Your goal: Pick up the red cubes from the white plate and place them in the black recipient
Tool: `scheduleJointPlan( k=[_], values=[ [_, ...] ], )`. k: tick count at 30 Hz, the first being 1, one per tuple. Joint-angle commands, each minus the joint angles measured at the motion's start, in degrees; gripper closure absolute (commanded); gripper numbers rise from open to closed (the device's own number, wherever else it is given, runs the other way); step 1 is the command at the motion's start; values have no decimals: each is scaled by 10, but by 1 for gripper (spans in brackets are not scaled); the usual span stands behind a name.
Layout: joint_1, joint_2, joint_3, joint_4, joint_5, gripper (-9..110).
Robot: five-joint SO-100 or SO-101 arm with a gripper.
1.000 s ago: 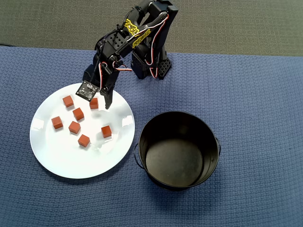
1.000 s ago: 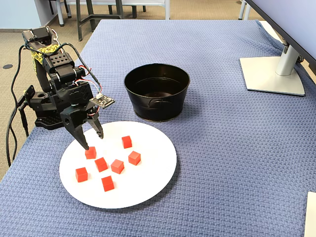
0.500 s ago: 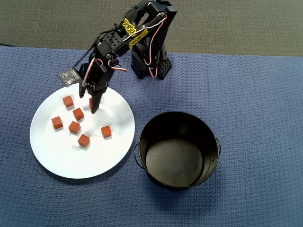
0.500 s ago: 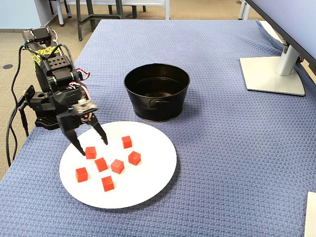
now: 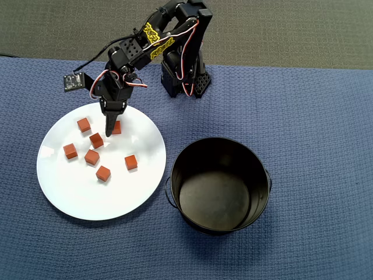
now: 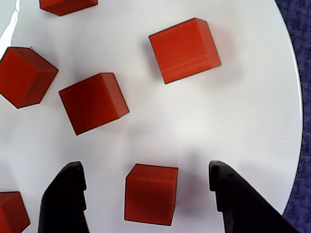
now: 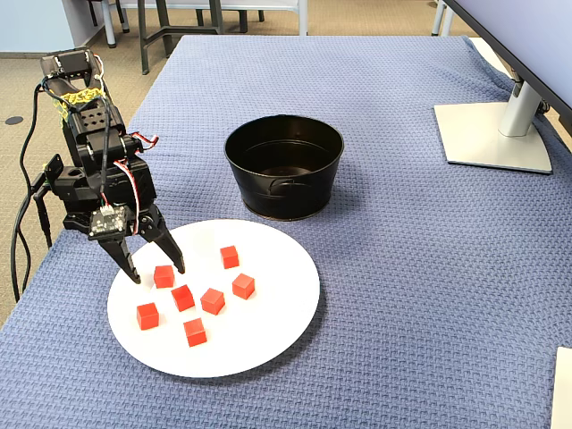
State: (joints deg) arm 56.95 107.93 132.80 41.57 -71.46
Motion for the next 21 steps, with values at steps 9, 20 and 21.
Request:
scheduleJointPlan(
  k=[9, 20, 21],
  values=[
    [-49, -28, 12, -40, 33, 77],
    [-55, -27, 55, -83, 28, 82],
    [-56, -26, 56, -83, 28, 83]
  ],
)
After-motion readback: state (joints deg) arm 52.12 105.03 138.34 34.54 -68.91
